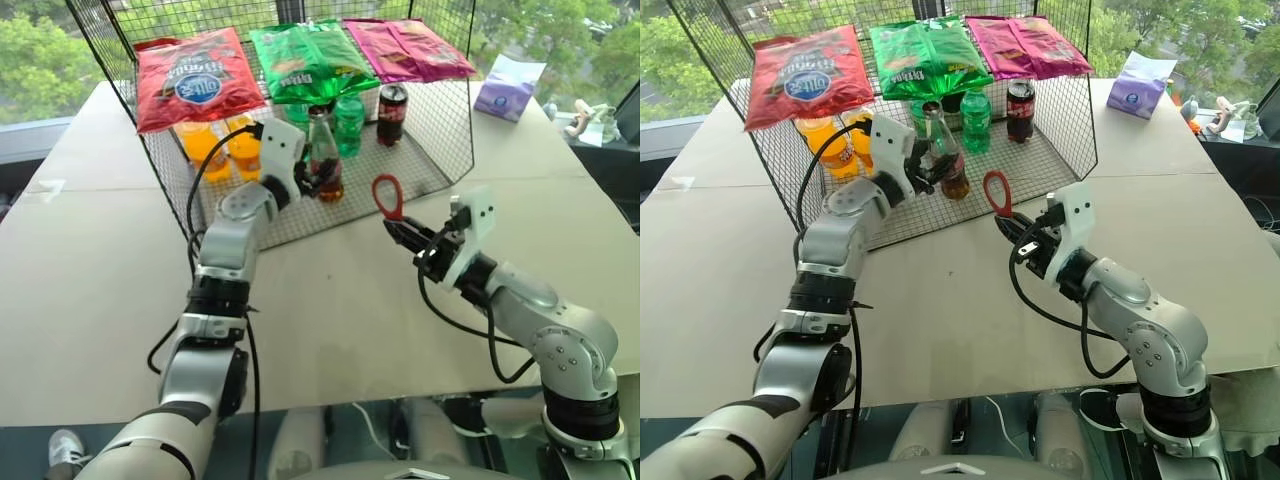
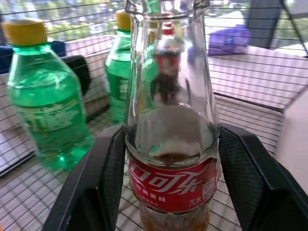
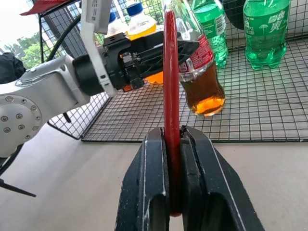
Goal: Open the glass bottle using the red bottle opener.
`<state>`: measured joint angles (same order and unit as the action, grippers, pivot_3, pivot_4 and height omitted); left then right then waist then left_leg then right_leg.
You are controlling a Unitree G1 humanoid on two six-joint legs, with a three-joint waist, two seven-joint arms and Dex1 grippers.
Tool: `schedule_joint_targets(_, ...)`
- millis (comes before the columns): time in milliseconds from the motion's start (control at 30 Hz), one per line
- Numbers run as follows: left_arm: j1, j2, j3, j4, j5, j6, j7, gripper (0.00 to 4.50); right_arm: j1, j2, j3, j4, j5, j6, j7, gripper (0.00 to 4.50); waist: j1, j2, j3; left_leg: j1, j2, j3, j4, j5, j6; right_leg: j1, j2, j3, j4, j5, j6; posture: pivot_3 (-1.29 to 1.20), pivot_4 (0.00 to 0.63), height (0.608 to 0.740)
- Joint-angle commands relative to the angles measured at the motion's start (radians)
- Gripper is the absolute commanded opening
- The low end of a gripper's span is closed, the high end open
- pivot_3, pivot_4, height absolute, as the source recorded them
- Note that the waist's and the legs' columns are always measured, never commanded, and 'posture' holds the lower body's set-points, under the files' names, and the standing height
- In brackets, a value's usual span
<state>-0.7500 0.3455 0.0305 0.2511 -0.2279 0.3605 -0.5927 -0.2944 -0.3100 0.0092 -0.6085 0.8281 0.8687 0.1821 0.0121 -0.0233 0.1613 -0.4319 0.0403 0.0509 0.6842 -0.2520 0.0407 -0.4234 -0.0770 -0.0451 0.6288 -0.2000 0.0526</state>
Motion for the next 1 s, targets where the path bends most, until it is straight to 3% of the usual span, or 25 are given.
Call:
schedule_joint_targets(33,0.008,0.036,0.018,-0.150,-0.127,0.055,-0.146,2.33,-0.017,-0.012,-0.025,-0.021,0.020,-0.002,0.018,0.00,0.002,0.000,0.000,0.000,0.000,0.000,0.000,0.000,0.000,0.000,0.000,0.000,0.000,0.000,0.000,0.00,0.150,0.740)
schedule_joint_targets(333,0.153,0.169,0.022,-0.370,-0.281,0.180,-0.350,2.33,-0.005,-0.052,-0.039,-0.024,0.023,0.004,0.035,0.00,-0.002,0.002,0.001,0.002,0.001,-0.001,0.000,0.000,0.000,0.000,0.000,0.002,0.001,0.000,0.000,0.00,0.150,0.740)
schedule_joint_targets(467,0.281,0.227,0.009,-0.461,-0.264,0.129,-0.402,2.33,0.013,-0.087,-0.034,-0.029,0.007,0.016,0.052,0.00,-0.001,0.002,0.001,0.002,0.001,-0.001,0.000,0.000,0.000,0.000,0.000,0.004,0.001,0.000,0.000,0.00,0.150,0.740)
schedule_joint_targets(700,0.373,0.227,-0.004,-0.514,-0.272,0.121,-0.396,2.33,0.017,-0.103,-0.009,-0.031,0.001,0.025,0.069,0.00,0.002,0.003,0.001,0.002,0.001,-0.001,0.001,0.000,0.000,0.000,0.000,0.003,0.002,0.000,0.000,0.00,0.150,0.740)
schedule_joint_targets(767,0.382,0.223,-0.003,-0.520,-0.278,0.123,-0.390,3.36,0.012,-0.102,0.000,-0.032,0.001,0.027,0.071,0.00,0.002,0.003,0.001,0.002,0.001,-0.001,0.001,0.000,0.000,0.000,0.000,0.004,0.002,0.000,0.000,0.00,0.150,0.740)
schedule_joint_targets(867,0.388,0.216,0.005,-0.530,-0.286,0.116,-0.383,4.40,-0.004,-0.102,0.017,-0.029,-0.003,0.032,0.077,0.00,0.001,0.003,0.001,0.002,0.001,-0.001,0.001,0.000,0.000,0.000,0.000,0.004,0.001,0.000,0.000,0.00,0.150,0.740)
schedule_joint_targets(1000,0.394,0.213,0.016,-0.545,-0.310,0.122,-0.378,4.40,-0.026,-0.094,0.041,-0.015,-0.013,0.033,0.089,0.00,0.001,0.003,0.001,0.003,0.001,-0.001,0.001,0.000,0.000,0.000,0.001,0.004,0.002,0.000,0.000,0.00,0.150,0.740)
